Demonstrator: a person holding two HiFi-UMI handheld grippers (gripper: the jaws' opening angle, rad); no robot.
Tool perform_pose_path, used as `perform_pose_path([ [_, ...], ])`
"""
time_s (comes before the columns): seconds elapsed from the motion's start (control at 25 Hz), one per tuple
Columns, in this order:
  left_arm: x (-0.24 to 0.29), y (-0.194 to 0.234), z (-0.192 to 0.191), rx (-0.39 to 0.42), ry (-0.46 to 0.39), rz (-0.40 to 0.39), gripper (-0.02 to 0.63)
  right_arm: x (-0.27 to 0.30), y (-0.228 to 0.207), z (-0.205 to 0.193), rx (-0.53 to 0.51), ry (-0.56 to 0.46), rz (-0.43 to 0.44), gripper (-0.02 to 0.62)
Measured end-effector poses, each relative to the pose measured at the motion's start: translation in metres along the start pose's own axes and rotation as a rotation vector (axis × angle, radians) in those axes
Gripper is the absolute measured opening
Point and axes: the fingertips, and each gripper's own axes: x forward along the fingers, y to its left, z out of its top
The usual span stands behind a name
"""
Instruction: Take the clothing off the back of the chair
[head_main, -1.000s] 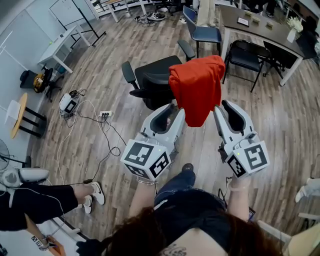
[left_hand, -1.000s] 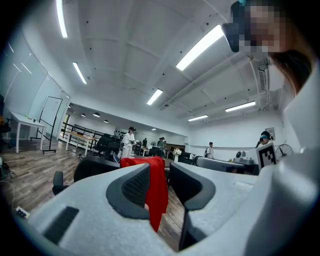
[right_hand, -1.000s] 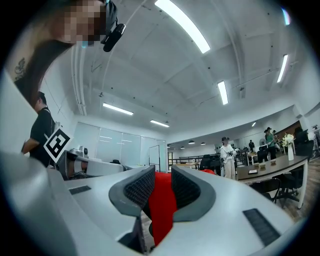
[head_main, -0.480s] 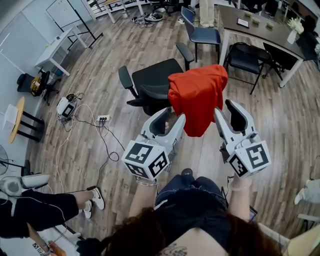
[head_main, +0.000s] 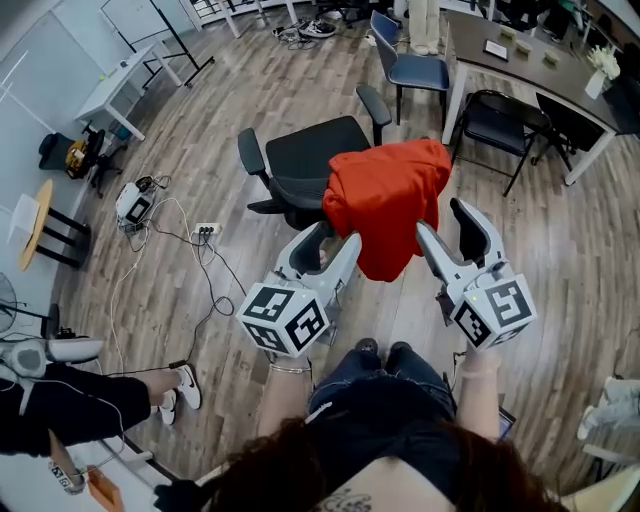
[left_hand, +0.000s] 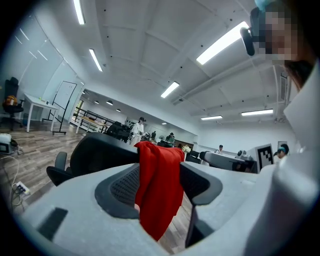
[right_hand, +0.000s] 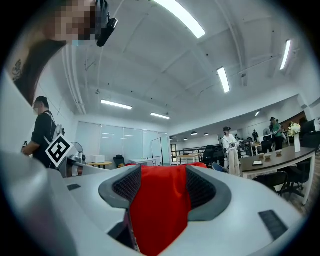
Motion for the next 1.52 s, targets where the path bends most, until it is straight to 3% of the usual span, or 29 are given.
perform_pose_path([
  [0.24, 0.005, 0.008, -0.011, -0.033, -0.011, 0.061, 0.272, 0.014, -0.017, -0.018, 0.005, 0.057, 0.05, 0.29],
  [0.8, 0.031, 0.013, -0.021, -0.102, -0.047, 0.108, 0.298, 0.059, -0.054, -0.068, 0.067, 0.16, 0.161, 0.365],
  [0.88, 0.035, 0.011, -0.02, -0.103, -0.054, 0.119, 0.295, 0.064, -0.052, -0.069, 0.08, 0.156, 0.191, 0.365],
  [1.04, 0.042, 0.007, -0.018, -0.096, -0.066, 0.134, 0.22, 0.07, -0.044, -0.069, 0.11, 0.139, 0.267, 0.364],
  [1.2, 0.05, 0.0, -0.018, -0.08, -0.055, 0.128, 0.208, 0.072, -0.03, -0.07, 0.127, 0.123, 0.345, 0.343],
  [1.52, 0.049, -0.005, -0.021, -0.047, -0.045, 0.173, 0.128, 0.07, -0.026, -0.072, 0.16, 0.106, 0.364, 0.256],
])
